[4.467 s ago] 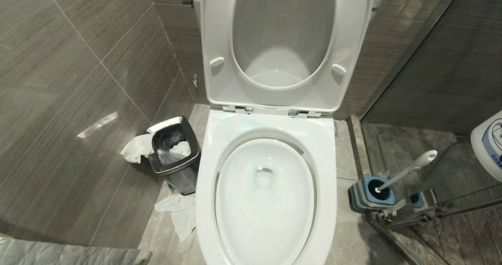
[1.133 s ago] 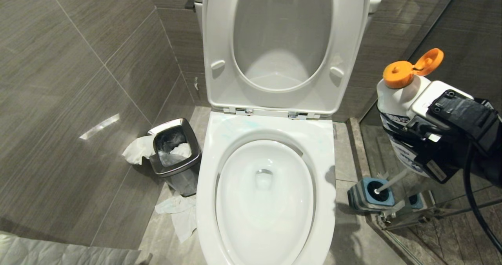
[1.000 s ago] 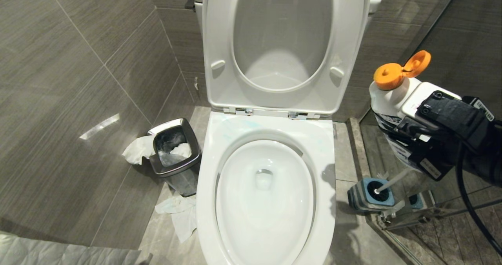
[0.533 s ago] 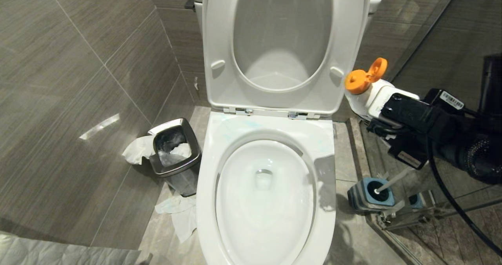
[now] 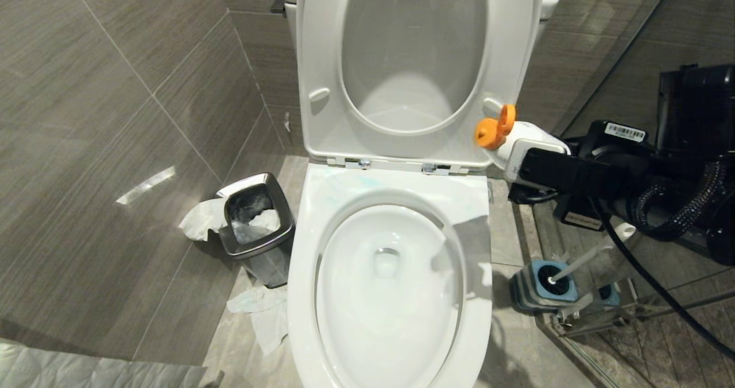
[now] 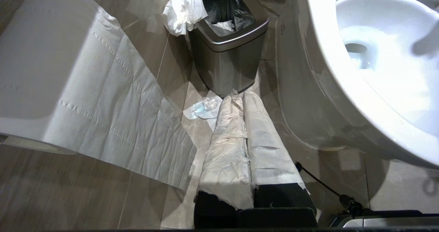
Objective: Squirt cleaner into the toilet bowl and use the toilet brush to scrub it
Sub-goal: Pour in the cleaning agent
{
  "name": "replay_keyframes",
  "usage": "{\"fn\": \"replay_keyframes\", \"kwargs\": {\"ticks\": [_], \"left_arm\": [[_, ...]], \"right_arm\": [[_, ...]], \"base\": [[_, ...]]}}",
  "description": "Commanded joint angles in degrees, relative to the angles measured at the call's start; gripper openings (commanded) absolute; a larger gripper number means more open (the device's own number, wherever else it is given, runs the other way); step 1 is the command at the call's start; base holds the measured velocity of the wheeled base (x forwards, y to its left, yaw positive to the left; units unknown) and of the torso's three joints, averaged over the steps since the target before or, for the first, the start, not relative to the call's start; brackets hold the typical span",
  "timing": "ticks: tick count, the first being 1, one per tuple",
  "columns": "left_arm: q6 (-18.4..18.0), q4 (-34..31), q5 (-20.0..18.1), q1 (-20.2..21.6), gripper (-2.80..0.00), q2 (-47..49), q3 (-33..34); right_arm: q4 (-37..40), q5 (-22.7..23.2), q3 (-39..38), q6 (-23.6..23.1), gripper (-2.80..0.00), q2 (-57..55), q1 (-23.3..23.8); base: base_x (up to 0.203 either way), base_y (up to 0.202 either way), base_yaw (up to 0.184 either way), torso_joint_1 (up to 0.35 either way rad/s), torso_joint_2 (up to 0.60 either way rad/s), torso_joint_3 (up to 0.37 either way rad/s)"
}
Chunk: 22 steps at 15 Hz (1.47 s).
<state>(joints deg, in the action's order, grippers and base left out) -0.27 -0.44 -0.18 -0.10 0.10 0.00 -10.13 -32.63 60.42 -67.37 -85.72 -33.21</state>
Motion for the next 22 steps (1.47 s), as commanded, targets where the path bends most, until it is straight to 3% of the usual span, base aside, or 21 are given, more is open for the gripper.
{"fn": "replay_keyframes", "kwargs": {"ticks": [1, 8, 22], "left_arm": [[0.00, 0.00, 0.01, 0.01, -2.80, 0.08, 0.09], [-0.09, 0.00, 0.00, 0.01, -2.80, 0.08, 0.09], [0.09, 0.00, 0.01, 0.01, -2.80, 0.08, 0.09]], "right_arm": [[-0.06, -0.22, 0.33, -4.18, -2.80, -0.35, -0.02], [-0.05, -2.23, 2.16, -14.36, -2.80, -2.78, -0.02], [-0.26, -6.36, 10.67, -22.45, -2.80, -10.34, -0.10]], "base": [[0.000, 0.000, 0.000, 0.000, 0.00, 0.000], [0.000, 0.000, 0.000, 0.000, 0.00, 0.000], [0.000, 0.000, 0.000, 0.000, 0.00, 0.000]]}}
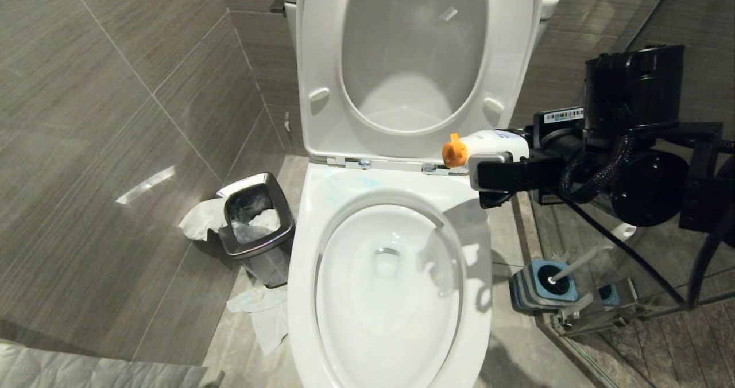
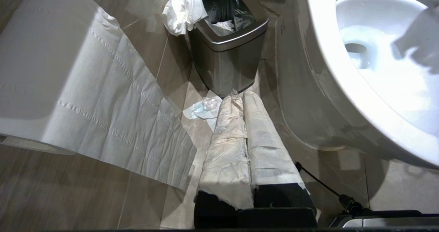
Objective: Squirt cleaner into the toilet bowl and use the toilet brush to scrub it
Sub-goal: Pour in the cleaning agent
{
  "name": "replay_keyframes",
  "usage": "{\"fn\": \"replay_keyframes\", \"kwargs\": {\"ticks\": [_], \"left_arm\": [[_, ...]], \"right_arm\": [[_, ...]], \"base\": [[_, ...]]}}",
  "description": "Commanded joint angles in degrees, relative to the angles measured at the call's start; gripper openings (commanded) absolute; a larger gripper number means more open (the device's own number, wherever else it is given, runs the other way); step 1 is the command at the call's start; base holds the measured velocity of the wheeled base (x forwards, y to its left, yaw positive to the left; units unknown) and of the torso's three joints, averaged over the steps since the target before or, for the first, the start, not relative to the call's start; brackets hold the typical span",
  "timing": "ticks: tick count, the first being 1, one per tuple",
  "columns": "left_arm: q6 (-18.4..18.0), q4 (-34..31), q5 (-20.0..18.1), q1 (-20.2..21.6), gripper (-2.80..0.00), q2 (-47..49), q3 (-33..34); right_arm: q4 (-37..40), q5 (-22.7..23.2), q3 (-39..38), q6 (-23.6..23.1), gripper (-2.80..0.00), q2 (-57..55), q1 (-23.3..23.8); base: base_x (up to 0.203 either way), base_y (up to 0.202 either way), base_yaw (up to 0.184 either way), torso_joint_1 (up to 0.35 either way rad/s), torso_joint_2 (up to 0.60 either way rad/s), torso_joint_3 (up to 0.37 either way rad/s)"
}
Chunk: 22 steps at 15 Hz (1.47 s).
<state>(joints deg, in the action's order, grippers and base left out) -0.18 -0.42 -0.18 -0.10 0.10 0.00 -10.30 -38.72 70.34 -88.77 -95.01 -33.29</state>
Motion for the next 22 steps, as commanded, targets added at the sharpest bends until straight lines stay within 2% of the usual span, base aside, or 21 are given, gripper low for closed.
{"fn": "replay_keyframes", "kwargs": {"ticks": [1, 4, 8, 11, 13, 16, 18, 20, 22], "left_arm": [[0.01, -0.02, 0.01, 0.01, -2.80, 0.08, 0.09], [0.01, -0.02, 0.01, 0.01, -2.80, 0.08, 0.09], [0.01, -0.02, 0.01, 0.01, -2.80, 0.08, 0.09], [0.01, -0.02, 0.01, 0.01, -2.80, 0.08, 0.09], [0.01, -0.02, 0.01, 0.01, -2.80, 0.08, 0.09], [0.01, -0.02, 0.01, 0.01, -2.80, 0.08, 0.09], [-0.10, -0.02, 0.01, 0.01, -2.80, 0.08, 0.09], [-0.08, -0.02, -0.07, 0.01, -2.80, 0.08, 0.09], [-0.08, -0.02, 0.01, 0.01, -2.80, 0.08, 0.09]], "right_arm": [[-0.15, -0.30, 1.04, -2.13, -2.80, -1.46, -0.02], [-0.16, -0.39, 2.81, -5.23, -2.80, -2.62, -0.02], [-0.07, -1.34, 5.54, -12.73, -2.80, -2.71, -0.10], [-0.11, -1.70, 6.77, -18.26, -2.80, -2.60, -1.32], [-0.16, -1.91, 7.43, -20.23, -2.80, -2.81, -2.70], [-0.65, -6.90, 7.91, -22.74, -2.80, -3.19, -5.78], [-5.06, -9.67, 7.64, -25.40, -2.80, -4.03, -7.78], [-7.84, -9.97, 7.53, -28.22, -2.80, -4.62, -8.45], [-7.98, -10.06, 7.62, -28.56, -2.80, -4.66, -8.46]], "base": [[0.000, 0.000, 0.000, 0.000, 0.00, 0.000], [0.000, 0.000, 0.000, 0.000, 0.00, 0.000], [0.000, 0.000, 0.000, 0.000, 0.00, 0.000], [0.000, 0.000, 0.000, 0.000, 0.00, 0.000], [0.000, 0.000, 0.000, 0.000, 0.00, 0.000], [0.000, 0.000, 0.000, 0.000, 0.00, 0.000], [0.000, 0.000, 0.000, 0.000, 0.00, 0.000], [0.000, 0.000, 0.000, 0.000, 0.00, 0.000], [0.000, 0.000, 0.000, 0.000, 0.00, 0.000]]}}
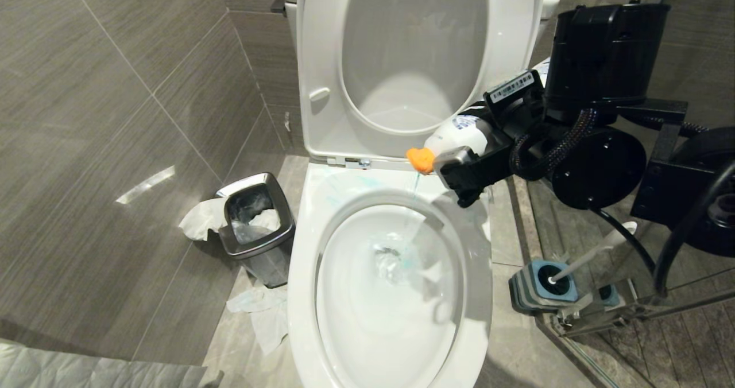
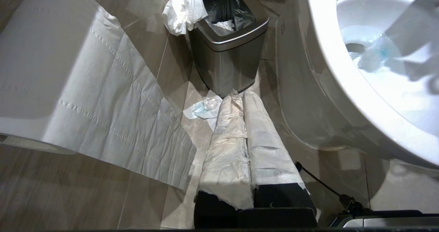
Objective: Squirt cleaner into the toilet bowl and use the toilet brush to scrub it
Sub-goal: Pour in the cleaning agent
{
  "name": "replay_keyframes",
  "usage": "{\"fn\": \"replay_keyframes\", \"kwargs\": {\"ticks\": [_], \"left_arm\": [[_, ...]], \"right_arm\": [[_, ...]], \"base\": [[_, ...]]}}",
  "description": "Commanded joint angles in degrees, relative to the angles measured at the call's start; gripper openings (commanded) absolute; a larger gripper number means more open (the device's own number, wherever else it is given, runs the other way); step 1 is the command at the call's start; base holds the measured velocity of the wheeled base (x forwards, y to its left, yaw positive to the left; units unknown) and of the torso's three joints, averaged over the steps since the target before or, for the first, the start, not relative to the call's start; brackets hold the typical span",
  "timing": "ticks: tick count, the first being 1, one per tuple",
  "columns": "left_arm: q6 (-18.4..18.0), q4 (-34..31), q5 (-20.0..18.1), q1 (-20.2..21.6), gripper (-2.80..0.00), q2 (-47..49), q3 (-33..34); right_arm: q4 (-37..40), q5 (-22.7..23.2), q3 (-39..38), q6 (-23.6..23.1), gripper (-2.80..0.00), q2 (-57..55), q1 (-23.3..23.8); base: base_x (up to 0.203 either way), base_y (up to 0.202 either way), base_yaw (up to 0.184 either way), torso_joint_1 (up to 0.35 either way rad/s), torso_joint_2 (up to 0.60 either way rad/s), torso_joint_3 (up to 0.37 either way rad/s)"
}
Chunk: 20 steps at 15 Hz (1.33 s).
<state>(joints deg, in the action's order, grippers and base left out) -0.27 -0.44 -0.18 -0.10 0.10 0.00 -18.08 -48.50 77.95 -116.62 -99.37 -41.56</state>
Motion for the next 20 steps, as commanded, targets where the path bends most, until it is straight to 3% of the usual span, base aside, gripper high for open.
{"fn": "replay_keyframes", "kwargs": {"ticks": [1, 7, 10, 15, 20], "left_arm": [[0.00, 0.00, 0.01, 0.01, -2.80, 0.08, 0.09], [0.00, 0.00, 0.01, 0.01, -2.80, 0.08, 0.09], [-0.27, -0.09, -0.08, 0.01, -2.80, 0.08, 0.09], [-0.43, 0.00, -0.17, 0.01, -2.80, 0.08, 0.09], [-0.35, -0.04, -0.13, 0.01, -2.80, 0.08, 0.09]], "right_arm": [[-0.20, -0.28, 0.03, -0.72, -2.80, -0.30, -0.19], [-0.88, -0.19, 0.17, 0.02, -2.80, -0.50, -0.19], [-6.79, 0.13, -0.39, 0.89, -2.80, -2.22, -0.19], [-8.46, 0.25, -3.43, 9.45, -2.80, -1.94, -0.19], [-8.32, 0.42, -7.80, 24.95, -2.80, -0.73, -0.19]], "base": [[0.000, 0.000, 0.000, 0.000, 0.00, 0.000], [0.000, 0.000, 0.000, 0.000, 0.00, 0.000], [0.000, 0.000, 0.000, 0.000, 0.00, 0.000], [0.000, 0.000, 0.000, 0.000, 0.00, 0.000], [0.000, 0.000, 0.000, 0.000, 0.00, 0.000]]}}
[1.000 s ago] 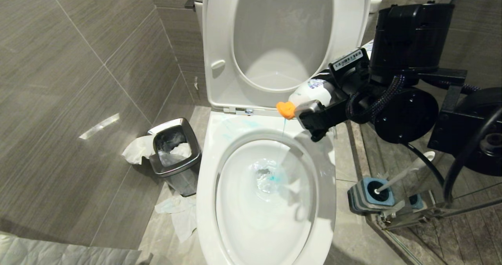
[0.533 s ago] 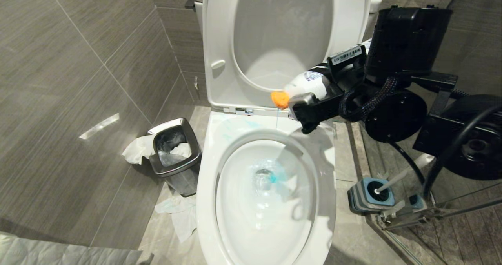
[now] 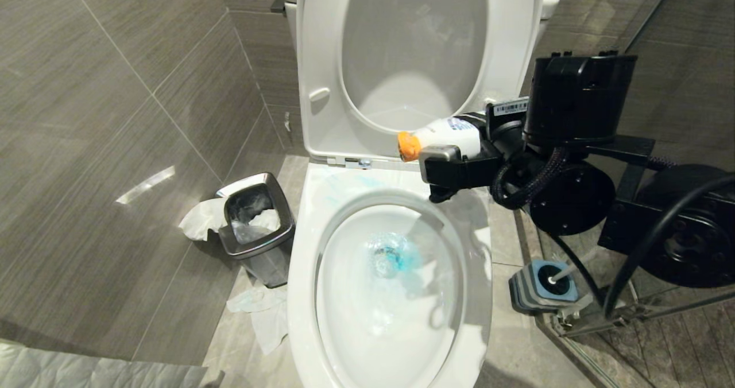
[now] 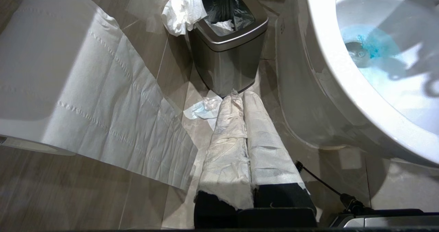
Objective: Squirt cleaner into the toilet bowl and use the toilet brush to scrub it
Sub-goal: Pour in the cleaning agent
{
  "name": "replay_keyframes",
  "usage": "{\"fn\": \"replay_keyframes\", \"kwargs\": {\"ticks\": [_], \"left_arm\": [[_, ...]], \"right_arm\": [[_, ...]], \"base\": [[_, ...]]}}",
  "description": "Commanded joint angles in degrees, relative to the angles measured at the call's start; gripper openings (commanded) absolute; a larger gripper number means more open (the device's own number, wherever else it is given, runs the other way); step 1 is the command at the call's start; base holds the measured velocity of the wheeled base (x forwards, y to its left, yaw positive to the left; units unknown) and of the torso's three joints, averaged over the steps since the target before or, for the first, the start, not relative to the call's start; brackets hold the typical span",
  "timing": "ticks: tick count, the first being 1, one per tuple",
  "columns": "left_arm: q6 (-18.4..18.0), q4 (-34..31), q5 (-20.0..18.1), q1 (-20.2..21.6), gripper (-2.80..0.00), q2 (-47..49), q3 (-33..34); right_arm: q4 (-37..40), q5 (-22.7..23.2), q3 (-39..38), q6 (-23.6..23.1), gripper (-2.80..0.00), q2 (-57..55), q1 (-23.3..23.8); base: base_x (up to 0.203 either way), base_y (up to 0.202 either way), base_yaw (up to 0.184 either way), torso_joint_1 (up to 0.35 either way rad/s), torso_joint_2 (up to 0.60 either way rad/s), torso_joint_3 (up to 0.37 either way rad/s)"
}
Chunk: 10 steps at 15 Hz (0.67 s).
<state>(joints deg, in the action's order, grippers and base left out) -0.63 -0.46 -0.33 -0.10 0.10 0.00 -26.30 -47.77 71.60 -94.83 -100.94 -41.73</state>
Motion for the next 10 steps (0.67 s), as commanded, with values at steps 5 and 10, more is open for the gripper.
{"fn": "replay_keyframes", "kwargs": {"ticks": [5, 10], "left_arm": [[0.46, -0.07, 0.15, 0.01, -2.80, 0.08, 0.09], [0.46, 0.02, 0.15, -0.06, -2.80, 0.08, 0.09]], "right_arm": [[0.05, -0.31, -5.90, 21.11, -2.80, 2.52, -0.33], [2.88, -0.25, -6.53, 35.40, -2.80, 3.29, -0.17]], "base": [[0.000, 0.000, 0.000, 0.000, 0.00, 0.000], [0.000, 0.000, 0.000, 0.000, 0.00, 0.000]]}}
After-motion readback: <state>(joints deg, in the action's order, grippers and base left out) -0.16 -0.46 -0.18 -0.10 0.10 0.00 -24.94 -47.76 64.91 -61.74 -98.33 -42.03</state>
